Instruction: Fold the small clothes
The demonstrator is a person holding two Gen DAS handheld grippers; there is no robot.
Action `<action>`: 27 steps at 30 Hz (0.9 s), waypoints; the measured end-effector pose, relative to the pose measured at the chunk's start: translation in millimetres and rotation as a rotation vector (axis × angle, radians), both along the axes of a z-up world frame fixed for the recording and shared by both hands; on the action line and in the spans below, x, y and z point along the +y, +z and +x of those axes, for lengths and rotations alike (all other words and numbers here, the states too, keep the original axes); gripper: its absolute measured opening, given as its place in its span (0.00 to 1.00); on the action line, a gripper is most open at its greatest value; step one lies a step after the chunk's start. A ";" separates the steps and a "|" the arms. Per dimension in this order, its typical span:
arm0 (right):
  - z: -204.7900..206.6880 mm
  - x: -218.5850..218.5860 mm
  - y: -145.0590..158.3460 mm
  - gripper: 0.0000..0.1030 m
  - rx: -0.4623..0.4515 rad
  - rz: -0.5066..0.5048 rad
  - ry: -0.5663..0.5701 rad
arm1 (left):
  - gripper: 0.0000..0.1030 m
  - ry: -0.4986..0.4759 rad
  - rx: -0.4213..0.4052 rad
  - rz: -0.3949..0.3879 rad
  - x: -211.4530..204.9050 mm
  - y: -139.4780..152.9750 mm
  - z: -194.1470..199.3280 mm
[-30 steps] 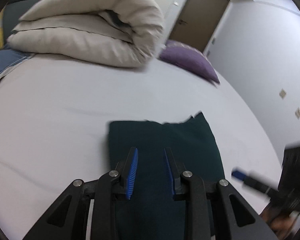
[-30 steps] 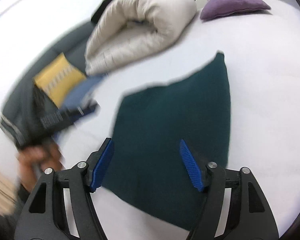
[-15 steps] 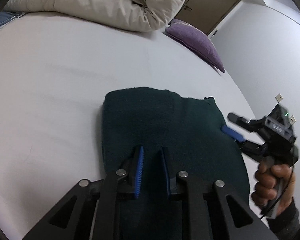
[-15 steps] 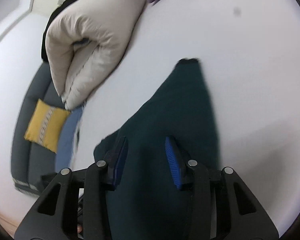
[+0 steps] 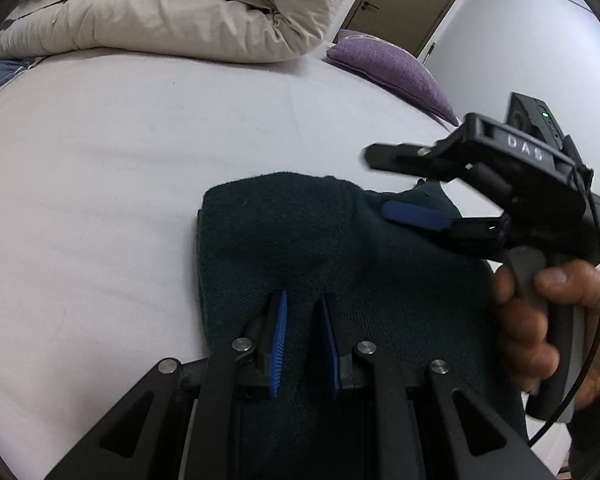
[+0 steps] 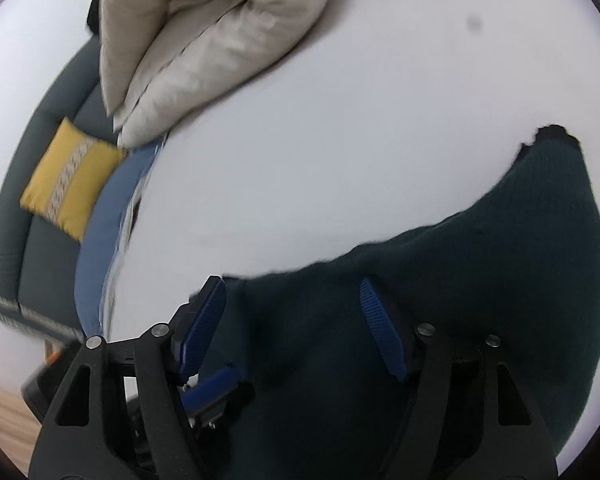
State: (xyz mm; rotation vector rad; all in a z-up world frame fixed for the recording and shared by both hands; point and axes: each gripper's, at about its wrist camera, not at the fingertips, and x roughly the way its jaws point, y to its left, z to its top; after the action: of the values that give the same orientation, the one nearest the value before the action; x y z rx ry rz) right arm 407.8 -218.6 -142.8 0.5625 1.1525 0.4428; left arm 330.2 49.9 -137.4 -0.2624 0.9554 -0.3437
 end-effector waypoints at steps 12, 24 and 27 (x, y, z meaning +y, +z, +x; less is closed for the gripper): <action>-138.2 -60.3 31.2 0.71 -0.059 0.243 0.058 | 0.20 0.005 -0.030 0.068 -8.1 1.9 -4.6; -271.5 -113.7 8.4 0.71 -0.201 0.050 0.108 | 0.21 0.005 -0.078 0.190 -23.5 4.2 -10.4; -276.0 -127.4 -0.1 0.72 -0.135 0.013 0.022 | 0.21 0.007 -0.091 0.220 -27.1 5.2 -12.4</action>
State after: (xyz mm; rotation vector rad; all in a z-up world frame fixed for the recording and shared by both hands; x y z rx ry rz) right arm 131.8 -346.1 -142.8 0.5231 1.0278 0.5002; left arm 317.8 22.7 -132.2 -0.0485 0.8940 -0.2394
